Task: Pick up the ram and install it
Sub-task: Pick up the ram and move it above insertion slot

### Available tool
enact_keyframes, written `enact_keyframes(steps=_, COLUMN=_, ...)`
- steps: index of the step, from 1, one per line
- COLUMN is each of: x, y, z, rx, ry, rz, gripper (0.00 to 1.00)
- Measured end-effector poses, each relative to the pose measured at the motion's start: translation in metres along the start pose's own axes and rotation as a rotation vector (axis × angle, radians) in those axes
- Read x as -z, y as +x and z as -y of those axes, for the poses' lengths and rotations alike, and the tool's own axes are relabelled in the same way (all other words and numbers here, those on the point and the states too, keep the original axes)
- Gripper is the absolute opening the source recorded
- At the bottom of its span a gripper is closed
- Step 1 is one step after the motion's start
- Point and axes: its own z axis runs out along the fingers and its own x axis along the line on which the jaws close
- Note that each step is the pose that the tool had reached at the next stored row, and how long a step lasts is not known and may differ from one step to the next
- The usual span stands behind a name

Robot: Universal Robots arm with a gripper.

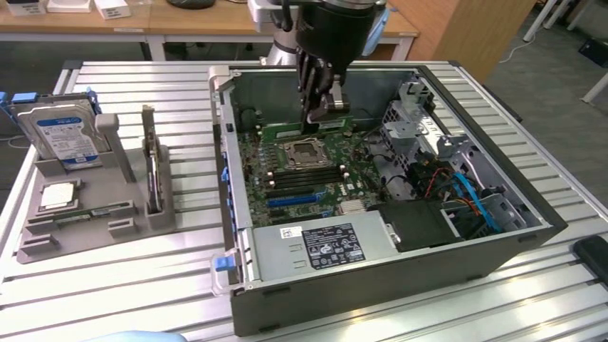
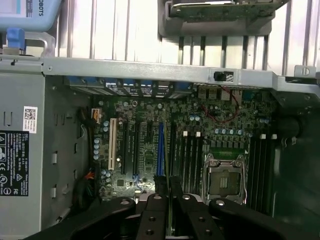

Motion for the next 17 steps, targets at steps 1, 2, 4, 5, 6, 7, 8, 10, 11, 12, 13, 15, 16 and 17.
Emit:
enact_keyframes(steps=1, x=0.0000, y=-0.0004, z=0.0006, rx=-0.005, ry=0.0002, rz=0.0002, gripper=0.13)
enact_keyframes(steps=2, x=0.0000, y=-0.0008, z=0.0010, rx=-0.011, ry=0.0004, rz=0.0003, gripper=0.13)
enact_keyframes(steps=4, x=0.0000, y=-0.0015, z=0.0019, rx=-0.023, ry=0.0009, rz=0.0008, gripper=0.13)
enact_keyframes(steps=5, x=0.0000, y=-0.0019, z=0.0024, rx=-0.029, ry=0.0011, rz=0.0010, gripper=0.13)
enact_keyframes(steps=6, x=0.0000, y=-0.0023, z=0.0029, rx=-0.035, ry=0.0013, rz=0.0012, gripper=0.13)
enact_keyframes(steps=7, x=0.0000, y=-0.0027, z=0.0034, rx=-0.040, ry=0.0016, rz=0.0014, gripper=0.13)
enact_keyframes(steps=8, x=0.0000, y=-0.0031, z=0.0039, rx=-0.045, ry=0.0017, rz=0.0015, gripper=0.13)
enact_keyframes(steps=10, x=0.0000, y=-0.0039, z=0.0051, rx=-0.055, ry=0.0021, rz=0.0018, gripper=0.13)
enact_keyframes(steps=11, x=0.0000, y=-0.0043, z=0.0056, rx=-0.060, ry=0.0023, rz=0.0020, gripper=0.13)
enact_keyframes(steps=12, x=0.0000, y=-0.0047, z=0.0062, rx=-0.064, ry=0.0024, rz=0.0021, gripper=0.13)
enact_keyframes(steps=13, x=0.0001, y=-0.0052, z=0.0068, rx=-0.069, ry=0.0026, rz=0.0022, gripper=0.13)
enact_keyframes(steps=15, x=0.0000, y=-0.0065, z=0.0079, rx=-0.076, ry=0.0029, rz=0.0025, gripper=0.13)
enact_keyframes(steps=16, x=0.0000, y=-0.0078, z=0.0084, rx=-0.078, ry=0.0029, rz=0.0025, gripper=0.13)
enact_keyframes(steps=17, x=0.0000, y=-0.0094, z=0.0089, rx=-0.078, ry=0.0030, rz=0.0026, gripper=0.13)
